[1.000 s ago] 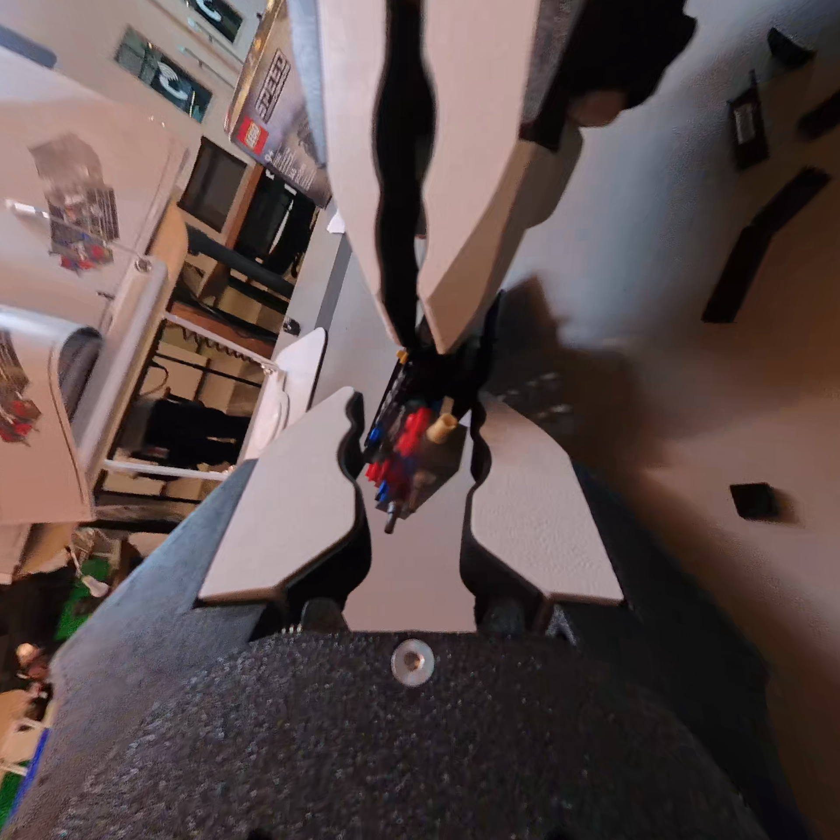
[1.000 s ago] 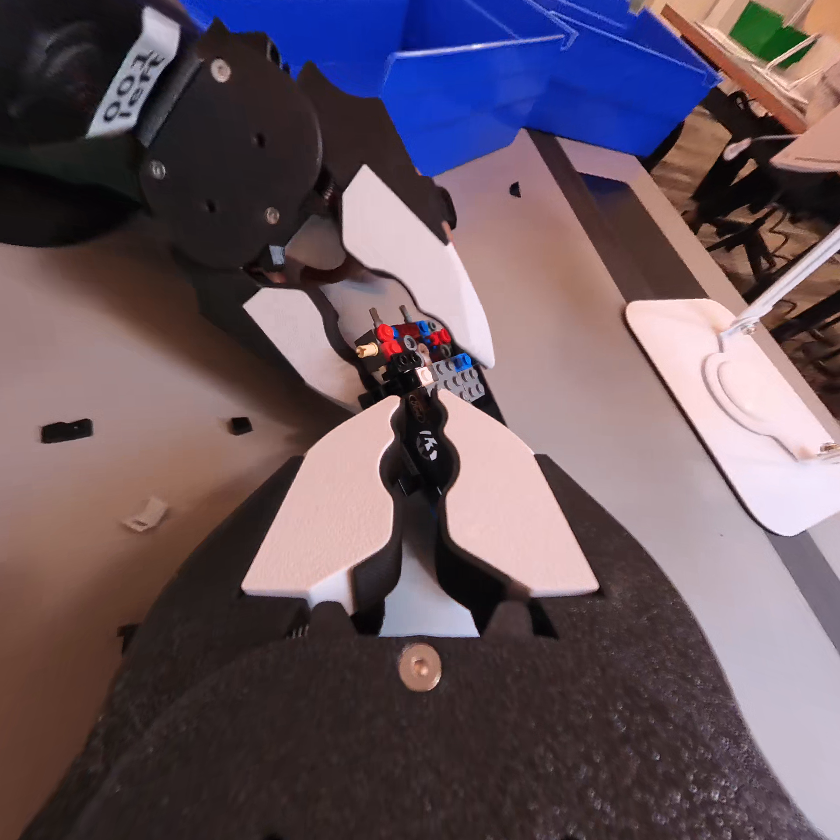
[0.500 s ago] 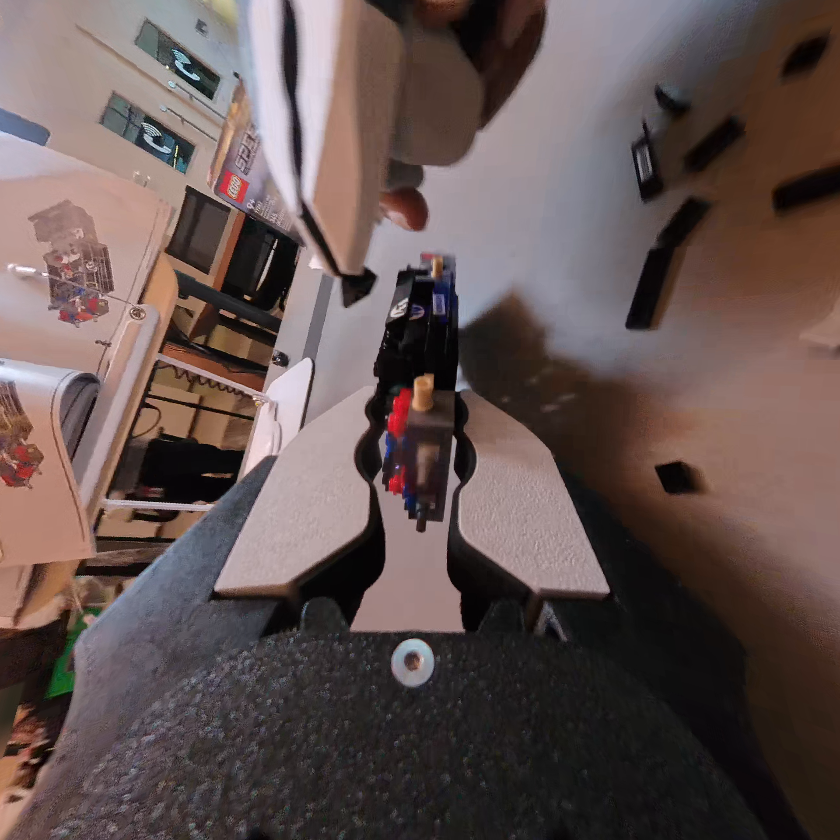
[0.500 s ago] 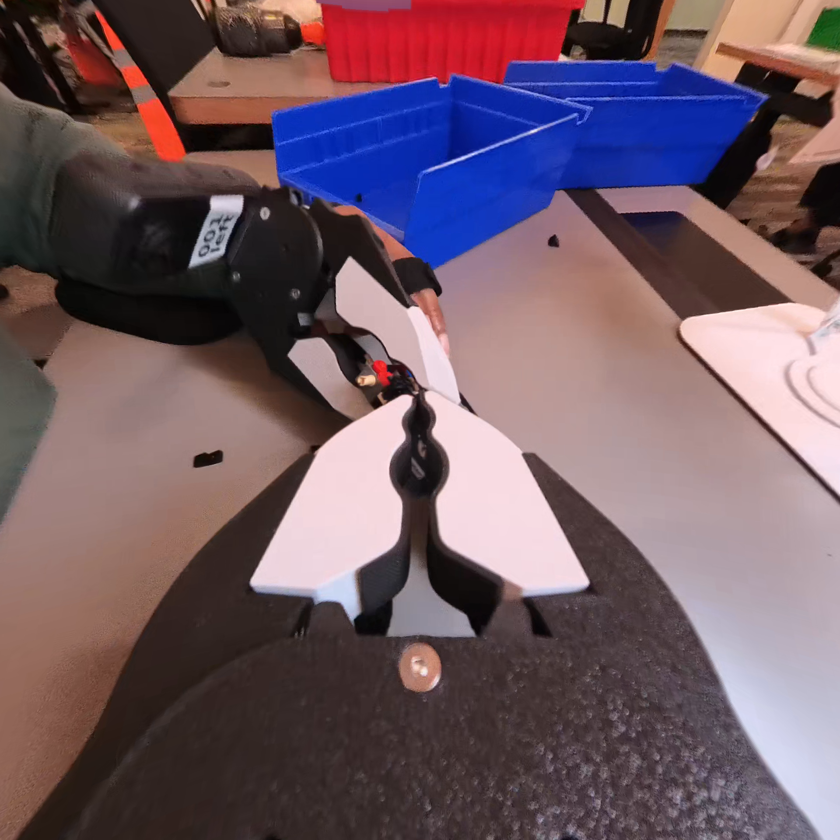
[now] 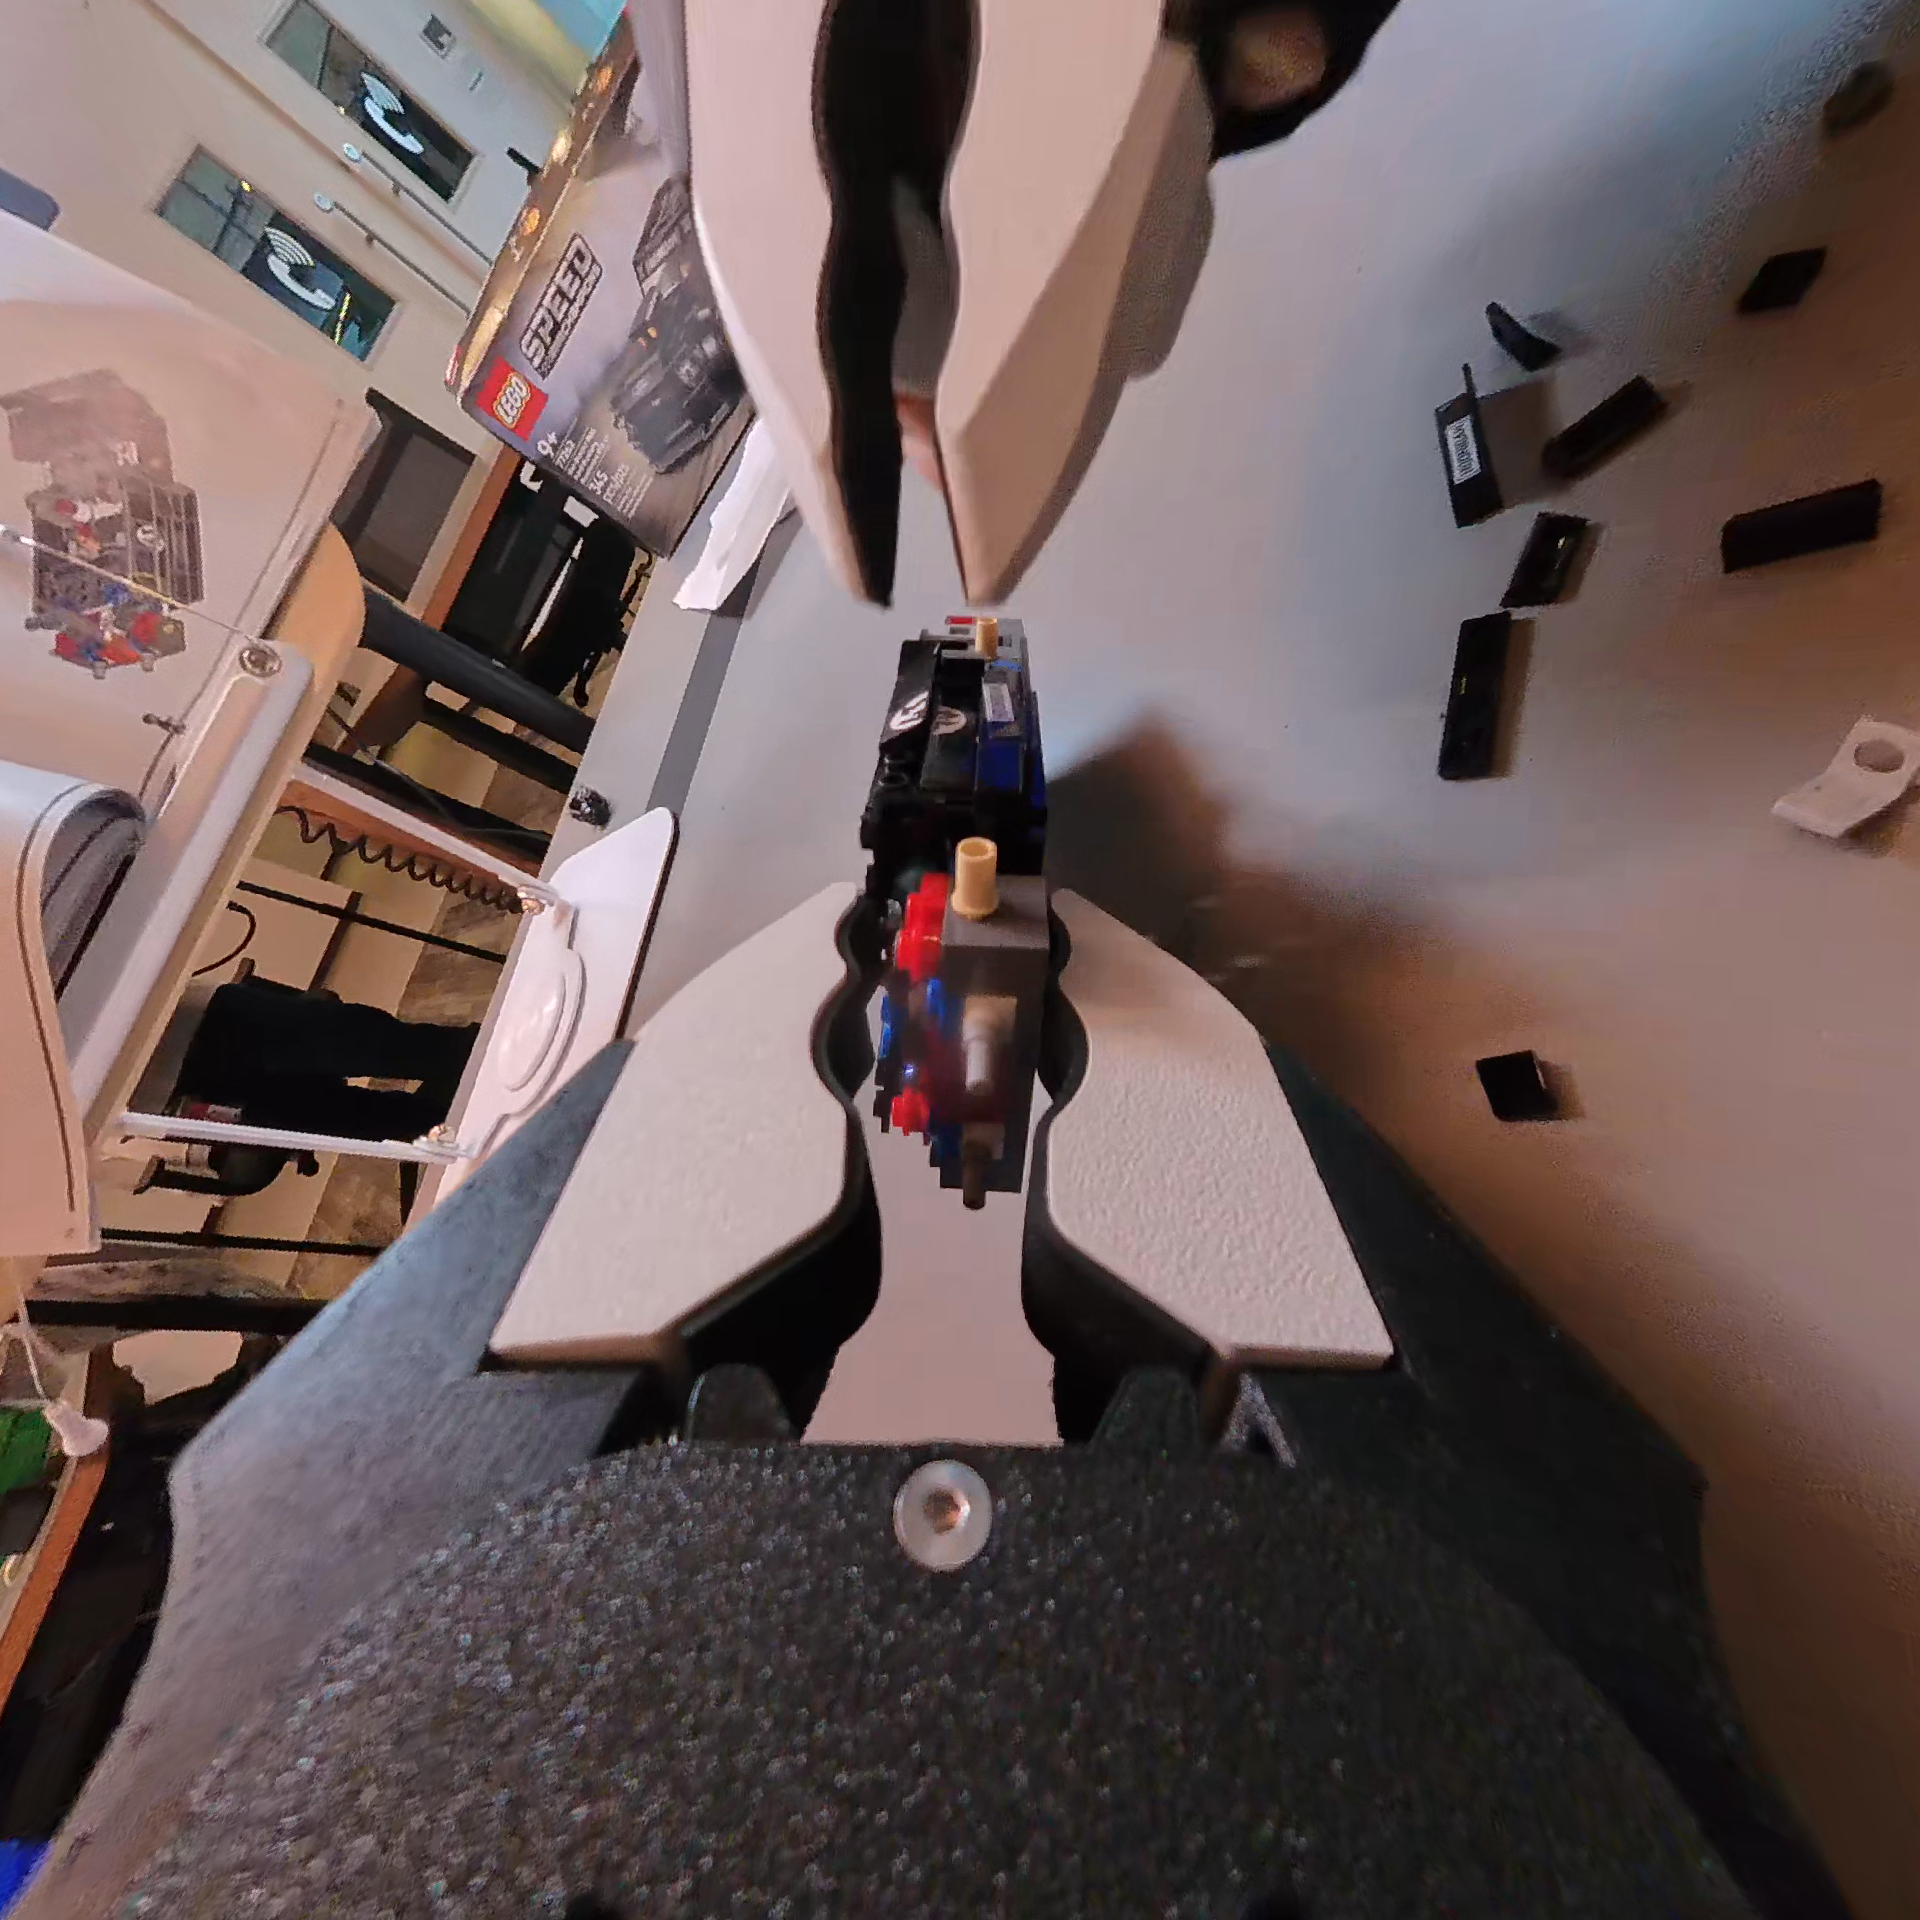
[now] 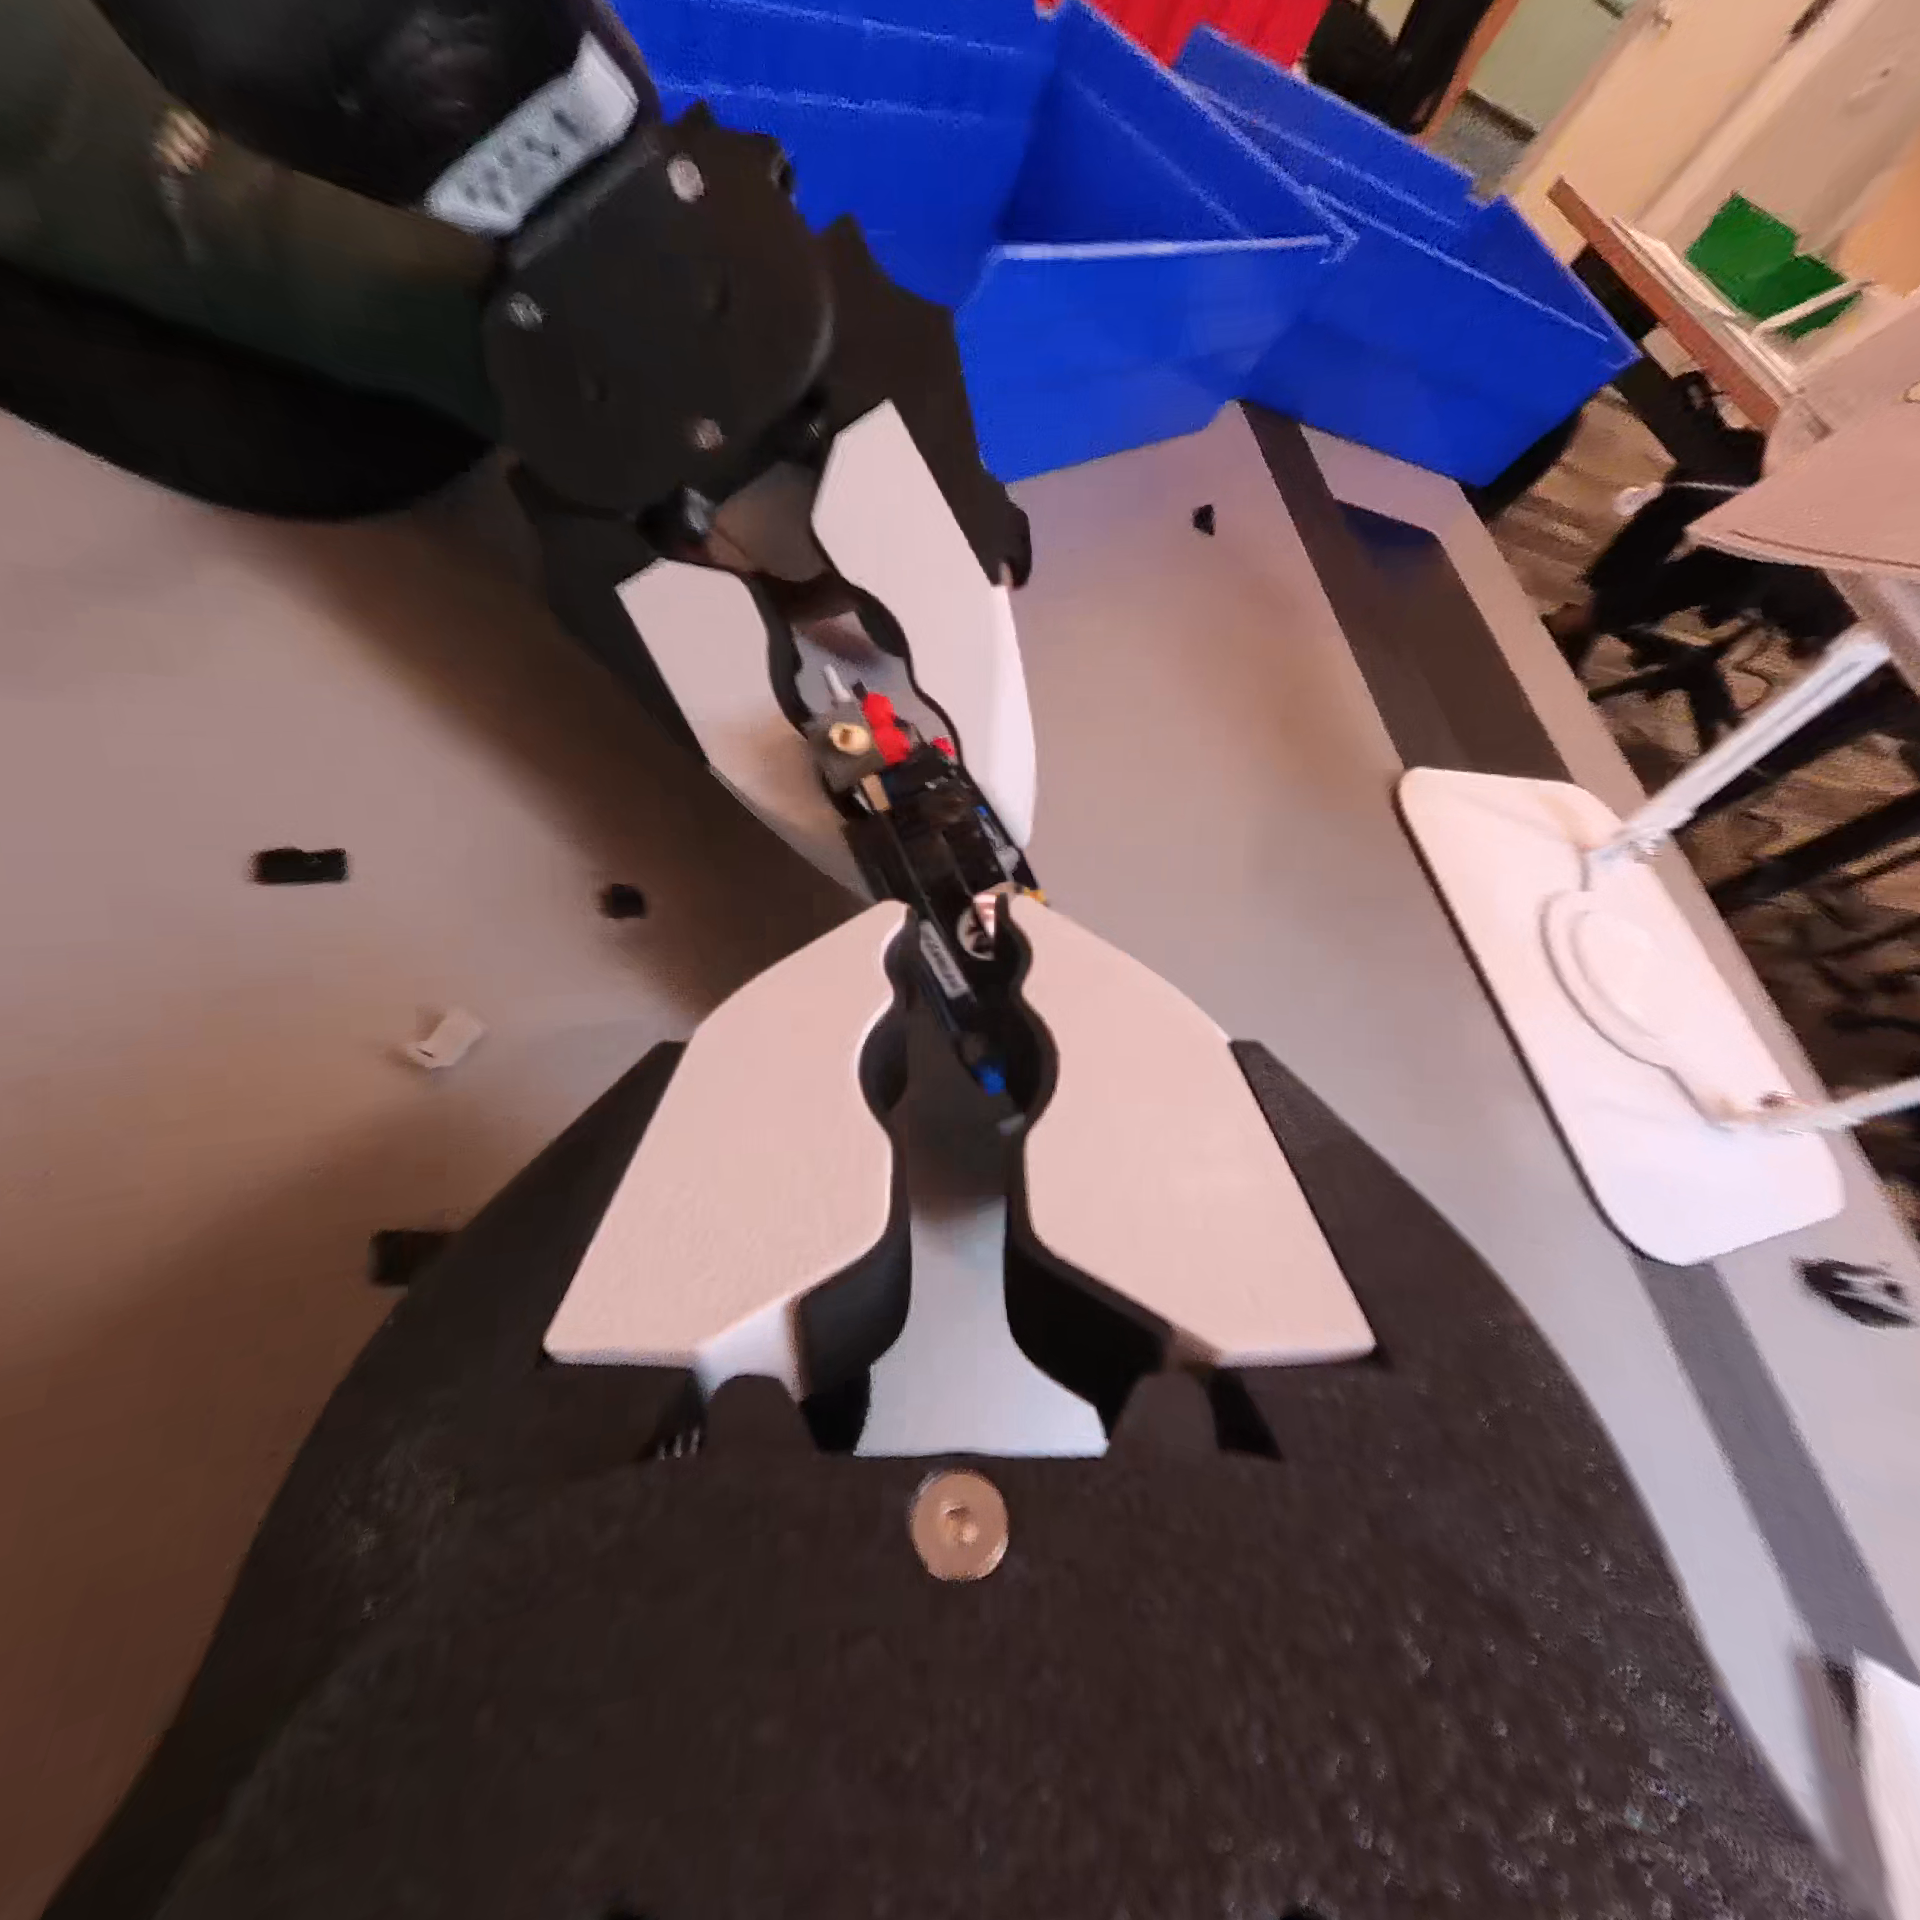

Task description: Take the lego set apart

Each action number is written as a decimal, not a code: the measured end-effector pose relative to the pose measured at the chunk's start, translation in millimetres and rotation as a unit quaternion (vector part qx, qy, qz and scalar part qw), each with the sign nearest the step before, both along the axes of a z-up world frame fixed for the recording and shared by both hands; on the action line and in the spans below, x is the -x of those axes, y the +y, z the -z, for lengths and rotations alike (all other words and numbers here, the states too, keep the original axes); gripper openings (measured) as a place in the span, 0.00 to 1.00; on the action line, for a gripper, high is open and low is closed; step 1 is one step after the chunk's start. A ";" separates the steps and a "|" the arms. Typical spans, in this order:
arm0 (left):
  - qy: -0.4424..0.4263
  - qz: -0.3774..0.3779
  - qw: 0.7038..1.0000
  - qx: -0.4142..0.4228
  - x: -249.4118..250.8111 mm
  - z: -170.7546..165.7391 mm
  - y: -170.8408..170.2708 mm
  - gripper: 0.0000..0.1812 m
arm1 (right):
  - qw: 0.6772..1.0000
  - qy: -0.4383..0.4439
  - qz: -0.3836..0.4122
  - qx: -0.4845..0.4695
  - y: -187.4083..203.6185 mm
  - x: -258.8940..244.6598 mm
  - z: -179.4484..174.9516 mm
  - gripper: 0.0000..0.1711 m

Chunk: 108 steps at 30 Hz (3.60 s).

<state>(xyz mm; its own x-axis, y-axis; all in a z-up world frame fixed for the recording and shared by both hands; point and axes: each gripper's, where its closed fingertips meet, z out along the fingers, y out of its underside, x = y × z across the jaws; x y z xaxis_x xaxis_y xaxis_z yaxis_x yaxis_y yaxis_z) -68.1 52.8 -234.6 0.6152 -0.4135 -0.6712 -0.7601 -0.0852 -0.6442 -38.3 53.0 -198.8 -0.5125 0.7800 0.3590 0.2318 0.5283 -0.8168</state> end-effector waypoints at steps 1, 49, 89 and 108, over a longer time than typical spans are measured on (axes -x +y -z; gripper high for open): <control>0.000 0.005 1.000 -0.001 -2.0 -0.4 -0.4 0.16 | 1.000 -0.006 0.004 -0.024 2.1 1.9 4.5 0.08; 0.040 0.064 0.997 -0.003 -21.2 -1.9 -17.1 0.16 | 0.998 -0.061 -0.018 -0.014 -1.8 -11.6 19.6 0.07; -0.010 0.059 0.998 0.021 -15.8 -2.6 -19.7 0.16 | 0.988 0.007 -0.024 -0.152 -4.5 -13.7 22.2 0.04; -0.023 0.042 0.998 0.043 -9.8 0.2 -18.3 0.16 | 0.995 -0.011 -0.031 -0.092 0.8 -22.3 18.9 0.00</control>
